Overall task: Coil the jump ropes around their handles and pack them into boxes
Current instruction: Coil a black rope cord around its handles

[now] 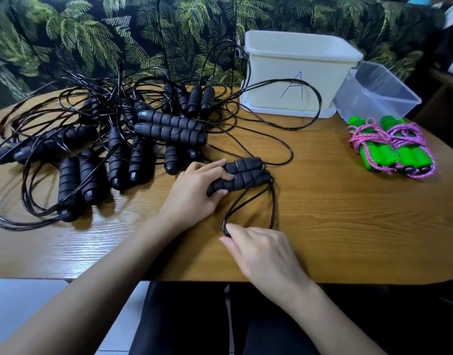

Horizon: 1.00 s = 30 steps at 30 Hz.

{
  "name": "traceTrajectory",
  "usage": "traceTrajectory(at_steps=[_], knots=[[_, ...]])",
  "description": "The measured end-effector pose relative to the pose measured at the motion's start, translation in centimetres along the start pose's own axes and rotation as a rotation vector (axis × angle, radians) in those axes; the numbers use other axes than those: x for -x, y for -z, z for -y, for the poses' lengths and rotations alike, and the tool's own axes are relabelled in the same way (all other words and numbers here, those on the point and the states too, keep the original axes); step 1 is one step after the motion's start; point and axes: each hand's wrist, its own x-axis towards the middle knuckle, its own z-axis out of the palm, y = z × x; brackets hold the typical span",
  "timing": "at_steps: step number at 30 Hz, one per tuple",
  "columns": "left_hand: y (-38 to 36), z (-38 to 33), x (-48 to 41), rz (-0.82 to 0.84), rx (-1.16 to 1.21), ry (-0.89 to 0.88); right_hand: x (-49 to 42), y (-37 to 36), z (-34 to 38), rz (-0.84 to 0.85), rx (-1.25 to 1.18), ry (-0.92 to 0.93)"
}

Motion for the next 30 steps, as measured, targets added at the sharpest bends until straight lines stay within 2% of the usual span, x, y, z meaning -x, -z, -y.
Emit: traceTrajectory(at_steps=[7, 12, 14, 17, 20, 23, 26, 30], knots=[[2.1, -1.2, -0.5, 0.182, 0.003, 0.029, -0.3, -0.7, 2.7, 0.084, 0.222, -0.107], [3.0, -3.2, -1.0, 0.348, -0.230, 0.027, -1.2, -0.2, 4.3, 0.136, 0.259, -0.151], [2.7, -3.4, -1.1, 0.317, -0.284, 0.004, -1.2, 0.2, 4.4, 0.151, 0.250, -0.158], [2.5, -2.5, -1.3, 0.268, -0.223, 0.000, -0.8, 0.9, 2.6, 0.128, 0.190, -0.131], [2.4, -1.3, -1.4, 0.215, -0.132, -0.009, -0.8, 2.4, -1.7, 0.117, 0.149, -0.015], [1.9, -0.5, -1.2, 0.172, -0.078, -0.036, -0.1, 3.7, -7.0, 0.200, 0.030, 0.069], [1.4, -0.1, -0.9, 0.122, -0.074, -0.064, 0.3, 4.0, -10.7, 0.279, -0.018, 0.065], [0.6, 0.4, -0.7, 0.108, -0.056, -0.015, -0.2, 3.8, -13.1, 0.316, -0.045, 0.026]])
